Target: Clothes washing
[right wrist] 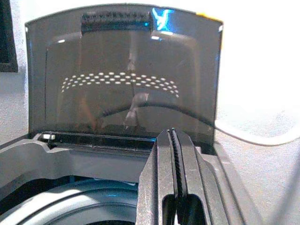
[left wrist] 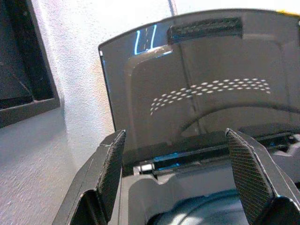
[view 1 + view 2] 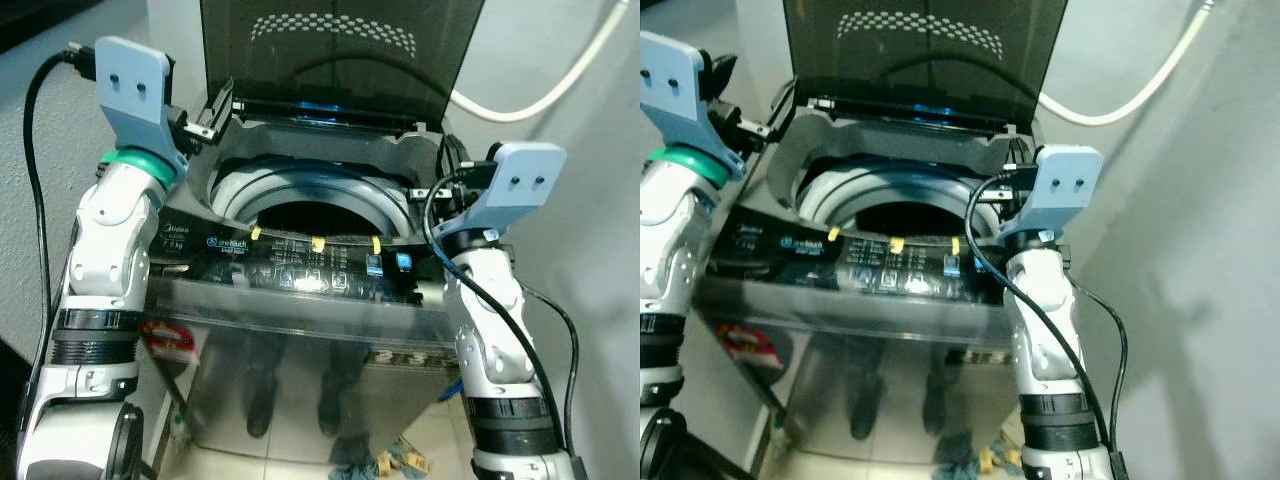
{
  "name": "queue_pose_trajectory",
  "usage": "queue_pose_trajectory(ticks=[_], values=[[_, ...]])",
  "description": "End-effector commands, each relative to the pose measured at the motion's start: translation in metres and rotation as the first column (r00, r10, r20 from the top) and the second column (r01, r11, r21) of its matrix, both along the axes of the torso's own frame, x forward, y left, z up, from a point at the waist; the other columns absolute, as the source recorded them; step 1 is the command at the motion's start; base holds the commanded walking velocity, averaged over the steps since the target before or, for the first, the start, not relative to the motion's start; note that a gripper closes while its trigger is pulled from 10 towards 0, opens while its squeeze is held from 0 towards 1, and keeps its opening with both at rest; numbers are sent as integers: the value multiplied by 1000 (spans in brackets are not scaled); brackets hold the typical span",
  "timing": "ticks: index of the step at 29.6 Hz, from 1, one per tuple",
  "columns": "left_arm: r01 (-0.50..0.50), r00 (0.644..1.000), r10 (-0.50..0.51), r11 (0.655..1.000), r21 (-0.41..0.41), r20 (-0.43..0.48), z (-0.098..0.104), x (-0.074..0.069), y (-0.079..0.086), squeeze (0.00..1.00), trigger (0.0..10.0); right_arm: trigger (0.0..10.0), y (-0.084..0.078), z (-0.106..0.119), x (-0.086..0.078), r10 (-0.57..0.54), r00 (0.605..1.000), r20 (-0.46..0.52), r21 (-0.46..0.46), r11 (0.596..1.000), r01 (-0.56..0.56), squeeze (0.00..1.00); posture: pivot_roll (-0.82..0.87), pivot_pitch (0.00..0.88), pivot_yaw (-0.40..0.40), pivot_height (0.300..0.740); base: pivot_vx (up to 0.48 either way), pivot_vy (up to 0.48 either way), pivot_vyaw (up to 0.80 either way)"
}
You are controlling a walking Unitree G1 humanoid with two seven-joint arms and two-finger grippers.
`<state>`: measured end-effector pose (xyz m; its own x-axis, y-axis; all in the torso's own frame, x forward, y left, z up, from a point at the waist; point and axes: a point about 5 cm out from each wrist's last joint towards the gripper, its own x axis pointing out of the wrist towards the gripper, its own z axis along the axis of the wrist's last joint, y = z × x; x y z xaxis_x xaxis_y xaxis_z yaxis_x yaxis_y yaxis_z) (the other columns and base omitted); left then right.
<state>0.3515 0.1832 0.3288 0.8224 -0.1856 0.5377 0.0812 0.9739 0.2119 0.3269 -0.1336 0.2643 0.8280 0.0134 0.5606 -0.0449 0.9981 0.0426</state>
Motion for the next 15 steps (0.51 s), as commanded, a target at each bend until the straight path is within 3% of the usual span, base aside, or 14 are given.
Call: queue_pose_trajectory(ticks=[1, 15], values=[[-1, 1000, 1, 1000, 1, -1, -1, -3, -1, 0, 10000, 10000, -2, -1, 1, -12, 1000, -1, -4, 1000, 12, 0, 115, 13, 10, 740, -442, 0, 0], [-4, 1000, 4, 1000, -2, -20, -5, -4, -2, 0, 10000, 10000, -1, -2, 2, -15, 1000, -4, -49, 999, 15, 0, 111, 0, 4, 740, -441, 0, 0]])
